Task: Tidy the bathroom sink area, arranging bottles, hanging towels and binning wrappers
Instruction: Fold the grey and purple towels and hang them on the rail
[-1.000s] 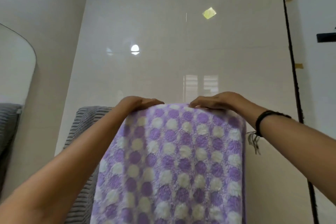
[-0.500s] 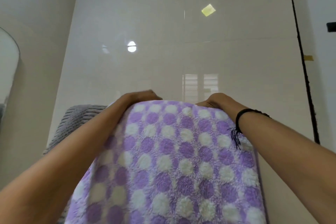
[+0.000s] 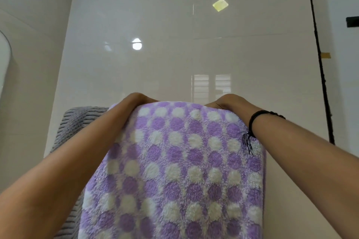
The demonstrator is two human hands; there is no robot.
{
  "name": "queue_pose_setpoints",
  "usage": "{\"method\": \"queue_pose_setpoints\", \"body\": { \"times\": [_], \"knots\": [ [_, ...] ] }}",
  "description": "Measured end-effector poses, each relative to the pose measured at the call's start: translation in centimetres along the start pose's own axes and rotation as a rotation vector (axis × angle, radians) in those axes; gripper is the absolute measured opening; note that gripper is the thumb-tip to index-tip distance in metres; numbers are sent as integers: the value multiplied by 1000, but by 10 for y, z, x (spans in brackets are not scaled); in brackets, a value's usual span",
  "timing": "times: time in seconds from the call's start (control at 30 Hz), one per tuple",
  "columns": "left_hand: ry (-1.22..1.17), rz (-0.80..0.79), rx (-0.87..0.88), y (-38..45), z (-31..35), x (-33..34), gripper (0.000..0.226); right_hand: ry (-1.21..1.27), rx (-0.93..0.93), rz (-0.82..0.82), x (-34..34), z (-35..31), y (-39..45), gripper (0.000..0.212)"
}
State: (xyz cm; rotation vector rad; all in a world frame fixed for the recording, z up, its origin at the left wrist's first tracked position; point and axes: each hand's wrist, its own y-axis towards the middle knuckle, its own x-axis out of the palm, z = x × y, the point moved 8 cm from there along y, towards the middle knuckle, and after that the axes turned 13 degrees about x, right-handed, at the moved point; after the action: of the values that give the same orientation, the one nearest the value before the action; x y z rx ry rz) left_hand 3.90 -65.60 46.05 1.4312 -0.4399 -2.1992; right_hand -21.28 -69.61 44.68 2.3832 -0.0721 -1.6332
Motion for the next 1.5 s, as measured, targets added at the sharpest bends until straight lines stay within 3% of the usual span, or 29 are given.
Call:
{"method": "queue_pose_setpoints", "body": {
  "times": [0.13,0.2,0.27,0.33,0.43,0.5,0.57,0.67,0.73,0.83,0.93,1.0,1.07,1.13,1.2,1.3,1.43,1.5],
  "knots": [
    [107,49,282,-12,41,1,32,-81,-134,9,9,-16,-9,31],
    [173,251,417,-27,60,-14,37,-45,-260,213,-3,-29,-19,29],
    [211,483,463,-50,61,-30,41,67,-341,551,-24,-28,-42,36],
    [252,585,471,-74,57,-31,46,156,-399,795,-27,-19,-71,43],
    [263,634,493,-105,47,-23,47,202,-351,877,-3,9,-90,32],
    [256,704,501,-123,33,-18,33,313,-210,905,17,46,-94,48],
    [241,769,480,-142,14,-8,33,677,-148,831,40,86,-104,68],
    [76,872,358,-168,-18,4,42,1161,-143,536,80,113,-106,79],
    [-100,915,283,-183,-36,16,47,1242,-97,455,92,123,-108,73],
    [-484,912,214,-198,-52,36,47,1260,-102,479,94,132,-117,57],
    [-860,747,180,-208,-61,57,40,1304,-97,331,110,134,-121,54],
    [-1052,496,153,-213,-61,72,40,1385,-102,162,124,135,-126,51],
    [-1168,259,106,-220,-57,80,43,1412,-157,93,125,136,-134,38],
    [-1175,189,61,-218,-55,69,44,1359,-225,163,107,137,-140,16],
    [-1119,220,70,-206,-45,42,37,1300,-254,231,78,134,-140,7],
    [-1036,282,204,-180,-1,-8,17,1224,-310,308,16,117,-126,12],
    [-835,437,355,-139,49,-75,15,1124,-270,302,-68,87,-82,27],
    [-839,430,331,-121,48,-79,17,1055,-223,227,-82,79,-67,25]
  ]
}}
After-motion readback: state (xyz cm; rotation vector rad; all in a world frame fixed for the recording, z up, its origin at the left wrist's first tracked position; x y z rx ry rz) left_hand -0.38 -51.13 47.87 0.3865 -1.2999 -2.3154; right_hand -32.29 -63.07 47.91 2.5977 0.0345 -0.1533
